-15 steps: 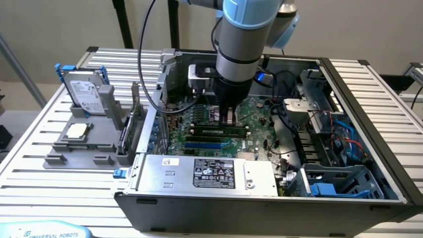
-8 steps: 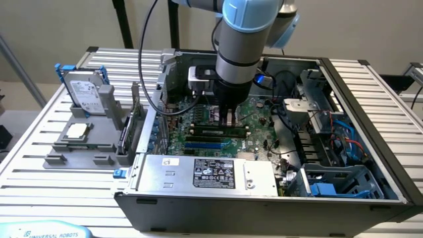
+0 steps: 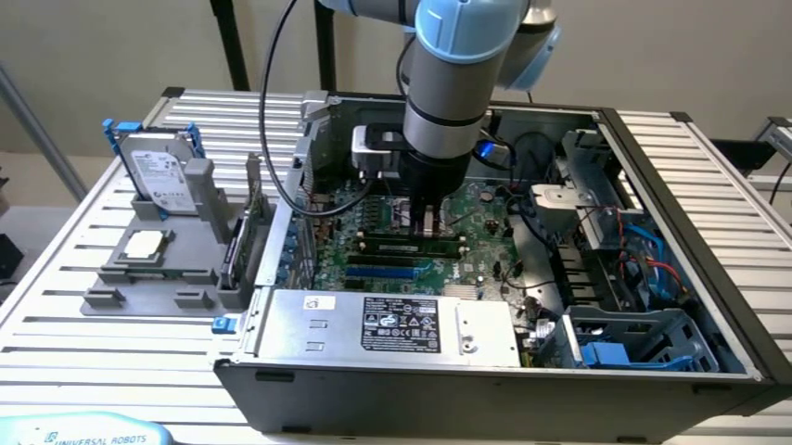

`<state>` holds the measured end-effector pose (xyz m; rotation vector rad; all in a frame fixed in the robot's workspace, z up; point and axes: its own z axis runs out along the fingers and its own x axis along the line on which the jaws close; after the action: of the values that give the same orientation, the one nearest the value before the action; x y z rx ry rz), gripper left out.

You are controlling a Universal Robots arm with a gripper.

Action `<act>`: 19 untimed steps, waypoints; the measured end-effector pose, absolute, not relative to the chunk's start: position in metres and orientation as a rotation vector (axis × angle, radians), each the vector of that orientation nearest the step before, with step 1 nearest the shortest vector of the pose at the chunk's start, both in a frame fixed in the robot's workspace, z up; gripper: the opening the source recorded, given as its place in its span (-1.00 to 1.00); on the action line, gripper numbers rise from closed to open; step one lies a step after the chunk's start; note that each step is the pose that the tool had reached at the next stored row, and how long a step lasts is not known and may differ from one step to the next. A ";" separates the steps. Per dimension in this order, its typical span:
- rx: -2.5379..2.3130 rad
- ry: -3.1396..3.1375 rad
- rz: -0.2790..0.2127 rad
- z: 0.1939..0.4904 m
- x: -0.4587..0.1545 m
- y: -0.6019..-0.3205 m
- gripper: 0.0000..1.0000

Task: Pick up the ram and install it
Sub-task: 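Press down the ram until it locks into place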

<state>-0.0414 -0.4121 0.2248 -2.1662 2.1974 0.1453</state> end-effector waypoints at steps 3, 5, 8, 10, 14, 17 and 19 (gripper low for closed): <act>-2.164 2.198 0.146 0.226 -0.042 -0.412 -0.79; -2.162 2.197 0.148 0.229 -0.042 -0.412 -0.79; -2.164 2.199 0.146 0.239 -0.042 -0.412 -0.79; -2.164 2.199 0.146 0.246 -0.042 -0.412 -0.79; -2.164 2.198 0.146 0.250 -0.042 -0.412 -0.79; -2.164 2.198 0.146 0.250 -0.042 -0.412 -0.79; -2.164 2.198 0.146 0.250 -0.042 -0.412 -0.79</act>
<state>-0.0416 -0.4121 0.2499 -2.1640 2.1985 0.1461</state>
